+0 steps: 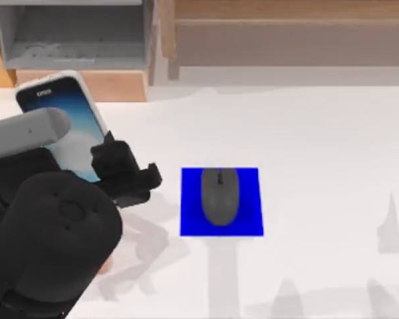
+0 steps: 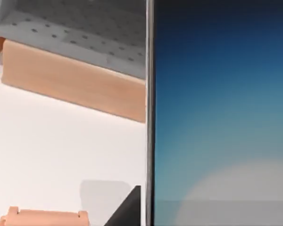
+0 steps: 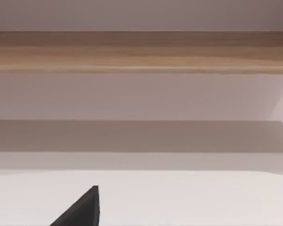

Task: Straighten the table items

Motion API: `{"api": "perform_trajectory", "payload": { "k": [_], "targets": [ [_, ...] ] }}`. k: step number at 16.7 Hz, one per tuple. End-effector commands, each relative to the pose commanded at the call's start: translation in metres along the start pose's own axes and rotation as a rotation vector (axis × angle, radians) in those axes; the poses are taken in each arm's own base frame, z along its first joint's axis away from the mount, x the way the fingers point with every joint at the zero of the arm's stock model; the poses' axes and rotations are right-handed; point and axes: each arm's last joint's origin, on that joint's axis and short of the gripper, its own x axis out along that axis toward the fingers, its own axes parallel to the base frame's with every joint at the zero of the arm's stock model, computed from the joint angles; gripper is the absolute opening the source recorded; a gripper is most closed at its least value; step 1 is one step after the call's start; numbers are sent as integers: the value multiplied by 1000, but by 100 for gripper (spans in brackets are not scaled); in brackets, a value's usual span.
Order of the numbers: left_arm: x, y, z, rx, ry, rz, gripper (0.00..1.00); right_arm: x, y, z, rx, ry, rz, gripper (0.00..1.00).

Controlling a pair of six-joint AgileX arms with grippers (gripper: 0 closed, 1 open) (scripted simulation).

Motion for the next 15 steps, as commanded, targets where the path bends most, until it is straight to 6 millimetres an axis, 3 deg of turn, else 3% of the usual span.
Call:
{"api": "perform_trajectory", "payload": {
  "k": [6, 12, 15],
  "targets": [
    [43, 36, -41, 222, 91, 200, 0, 0, 0, 0, 0, 0, 0, 100],
    [51, 40, -43, 230, 104, 226, 0, 0, 0, 0, 0, 0, 0, 100],
    [51, 40, -43, 230, 104, 226, 23, 0, 0, 0, 0, 0, 0, 100]
  ]
}}
